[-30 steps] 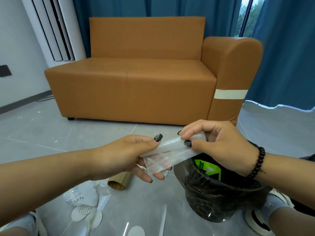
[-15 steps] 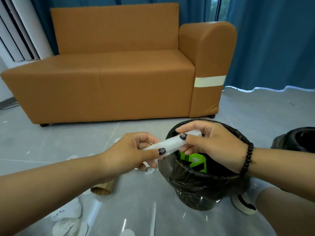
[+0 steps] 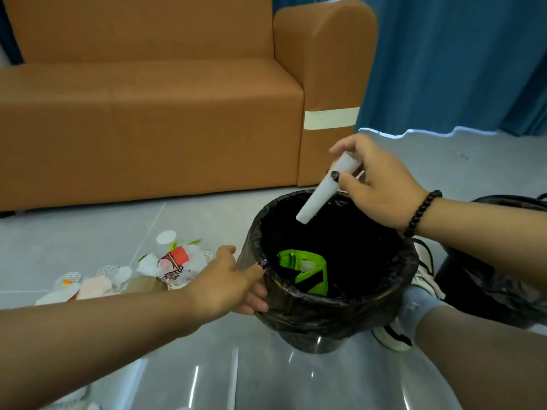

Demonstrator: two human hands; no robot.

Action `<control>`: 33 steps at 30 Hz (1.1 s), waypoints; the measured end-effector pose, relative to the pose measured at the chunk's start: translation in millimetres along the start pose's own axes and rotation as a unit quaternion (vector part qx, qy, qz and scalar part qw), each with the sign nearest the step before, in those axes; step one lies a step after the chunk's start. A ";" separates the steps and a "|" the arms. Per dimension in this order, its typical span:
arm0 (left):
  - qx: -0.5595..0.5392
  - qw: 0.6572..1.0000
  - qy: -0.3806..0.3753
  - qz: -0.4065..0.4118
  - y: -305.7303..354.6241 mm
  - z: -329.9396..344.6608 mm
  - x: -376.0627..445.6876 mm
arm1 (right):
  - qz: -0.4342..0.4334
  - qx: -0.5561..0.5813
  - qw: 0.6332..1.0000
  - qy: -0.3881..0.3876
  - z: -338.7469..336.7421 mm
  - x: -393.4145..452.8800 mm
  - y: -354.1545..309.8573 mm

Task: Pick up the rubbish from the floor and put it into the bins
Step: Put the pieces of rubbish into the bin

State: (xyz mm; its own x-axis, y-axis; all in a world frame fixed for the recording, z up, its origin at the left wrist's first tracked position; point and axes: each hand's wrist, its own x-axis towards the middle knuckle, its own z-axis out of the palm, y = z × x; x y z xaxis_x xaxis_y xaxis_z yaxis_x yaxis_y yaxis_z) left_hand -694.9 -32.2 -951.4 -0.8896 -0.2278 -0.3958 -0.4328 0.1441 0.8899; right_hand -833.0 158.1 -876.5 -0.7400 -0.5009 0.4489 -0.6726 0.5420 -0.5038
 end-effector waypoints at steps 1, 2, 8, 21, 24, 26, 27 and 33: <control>-0.010 1.000 0.002 -0.019 -4.6 3.1 5.5 | -0.004 -0.021 0.999 -0.043 5.9 7.4 6.2; -0.015 0.999 0.002 -0.032 -4.2 5.4 7.9 | -0.005 -0.039 0.996 -0.084 12.3 13.3 10.1; -0.025 0.995 -0.087 -0.050 -4.1 24.9 25.9 | 0.021 -0.089 0.974 -0.208 69.0 30.9 48.5; -0.025 0.986 -0.156 -0.053 6.8 47.1 65.4 | 0.085 -0.236 0.913 -0.322 87.7 22.6 115.4; 0.009 0.990 -0.130 -0.048 11.7 53.5 69.3 | 0.087 -0.261 0.893 -0.356 85.4 15.3 117.3; 0.037 0.991 -0.118 -0.057 12.2 53.0 73.6 | 0.093 -0.272 0.892 -0.349 81.1 16.1 115.1; 0.046 0.991 -0.110 -0.063 12.4 51.1 76.4 | 0.098 -0.276 0.897 -0.332 77.6 18.5 114.3; 0.044 0.998 -0.029 -0.045 21.9 22.6 60.1 | 0.075 -0.266 0.939 -0.204 54.5 32.4 93.6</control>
State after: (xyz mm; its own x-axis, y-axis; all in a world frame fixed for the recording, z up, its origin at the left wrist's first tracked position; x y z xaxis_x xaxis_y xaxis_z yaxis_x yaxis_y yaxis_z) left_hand -761.2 -21.0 -960.8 -0.8522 -0.1878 -0.4884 -0.5206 0.2101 0.8275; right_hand -919.5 155.9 -949.3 -0.8341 -0.5509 0.0272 -0.5516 0.8326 -0.0508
